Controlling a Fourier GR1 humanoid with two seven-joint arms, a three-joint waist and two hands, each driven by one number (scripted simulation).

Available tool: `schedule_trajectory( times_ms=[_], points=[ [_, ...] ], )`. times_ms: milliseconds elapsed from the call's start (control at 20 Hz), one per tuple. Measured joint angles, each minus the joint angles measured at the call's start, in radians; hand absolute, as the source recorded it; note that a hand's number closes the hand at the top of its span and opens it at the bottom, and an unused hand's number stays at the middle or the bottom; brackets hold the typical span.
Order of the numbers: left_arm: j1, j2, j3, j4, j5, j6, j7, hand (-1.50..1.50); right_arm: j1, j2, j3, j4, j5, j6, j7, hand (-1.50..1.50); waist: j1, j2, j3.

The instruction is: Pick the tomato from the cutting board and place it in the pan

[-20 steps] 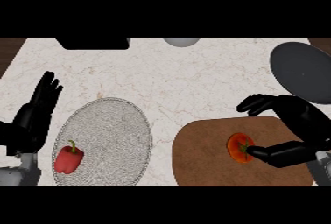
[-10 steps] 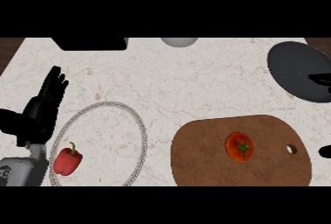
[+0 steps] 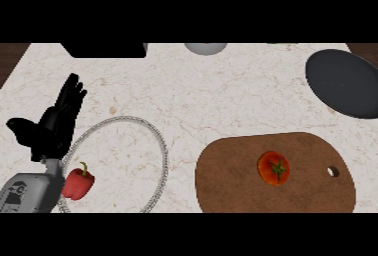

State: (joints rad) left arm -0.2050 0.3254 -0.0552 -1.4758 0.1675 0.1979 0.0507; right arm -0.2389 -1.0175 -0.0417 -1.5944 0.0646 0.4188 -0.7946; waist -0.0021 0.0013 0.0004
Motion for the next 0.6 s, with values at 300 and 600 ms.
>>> schedule_trajectory(
  times_ms=[300,600],
  points=[
    [-0.011,-0.007,0.02,0.019,-0.01,-0.014,-0.001,0.0,-0.007,-0.002,0.014,-0.101,-0.009,0.018,0.057,-1.5,0.001,-0.002,-0.001],
    [-0.027,-0.012,0.026,0.037,-0.019,-0.024,0.004,0.0,0.032,0.005,0.089,-0.217,-0.009,0.043,0.093,-1.5,-0.003,-0.002,-0.001]
  ],
)
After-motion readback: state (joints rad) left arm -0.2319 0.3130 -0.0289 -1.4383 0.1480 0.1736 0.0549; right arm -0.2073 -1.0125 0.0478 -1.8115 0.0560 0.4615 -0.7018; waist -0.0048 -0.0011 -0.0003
